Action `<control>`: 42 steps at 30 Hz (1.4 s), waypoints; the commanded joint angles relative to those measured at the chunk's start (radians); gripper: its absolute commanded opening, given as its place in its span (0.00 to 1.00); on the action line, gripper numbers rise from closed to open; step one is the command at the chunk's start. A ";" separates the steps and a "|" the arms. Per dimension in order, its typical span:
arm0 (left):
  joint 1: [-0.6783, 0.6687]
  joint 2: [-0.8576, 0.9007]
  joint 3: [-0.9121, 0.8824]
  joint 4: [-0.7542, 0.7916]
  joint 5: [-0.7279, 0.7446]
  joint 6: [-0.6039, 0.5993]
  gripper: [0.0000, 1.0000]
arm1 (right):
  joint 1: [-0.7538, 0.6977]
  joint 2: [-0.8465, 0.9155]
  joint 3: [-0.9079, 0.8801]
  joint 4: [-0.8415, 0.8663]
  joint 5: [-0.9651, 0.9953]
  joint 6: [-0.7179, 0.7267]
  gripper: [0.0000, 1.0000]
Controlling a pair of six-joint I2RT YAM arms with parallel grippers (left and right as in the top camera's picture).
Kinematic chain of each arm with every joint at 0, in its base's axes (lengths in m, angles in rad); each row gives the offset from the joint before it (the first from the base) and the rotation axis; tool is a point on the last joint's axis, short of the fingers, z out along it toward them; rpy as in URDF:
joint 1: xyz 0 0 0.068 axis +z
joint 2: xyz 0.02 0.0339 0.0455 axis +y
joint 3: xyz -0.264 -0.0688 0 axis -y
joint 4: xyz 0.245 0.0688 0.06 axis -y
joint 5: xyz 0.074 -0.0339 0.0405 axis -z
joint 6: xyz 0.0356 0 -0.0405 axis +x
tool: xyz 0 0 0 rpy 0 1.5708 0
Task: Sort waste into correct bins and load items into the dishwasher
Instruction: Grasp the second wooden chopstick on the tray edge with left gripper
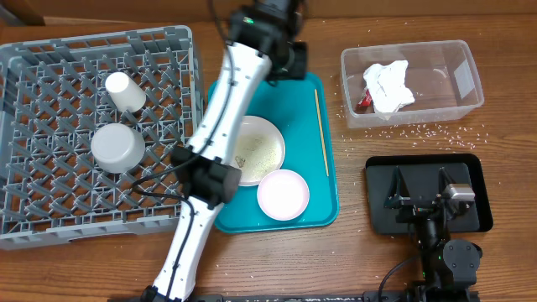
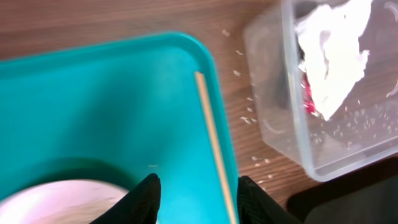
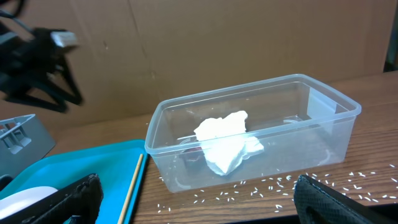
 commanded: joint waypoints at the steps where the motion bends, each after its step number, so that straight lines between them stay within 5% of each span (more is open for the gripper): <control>1: -0.076 -0.010 -0.087 0.047 -0.114 -0.133 0.42 | -0.002 -0.007 -0.010 0.006 0.010 -0.006 1.00; 16: -0.150 -0.005 -0.309 0.200 -0.269 -0.252 0.35 | -0.002 -0.007 -0.010 0.006 0.010 -0.006 1.00; 42: -0.164 0.008 -0.480 0.420 -0.268 -0.254 0.32 | -0.002 -0.007 -0.010 0.006 0.010 -0.006 1.00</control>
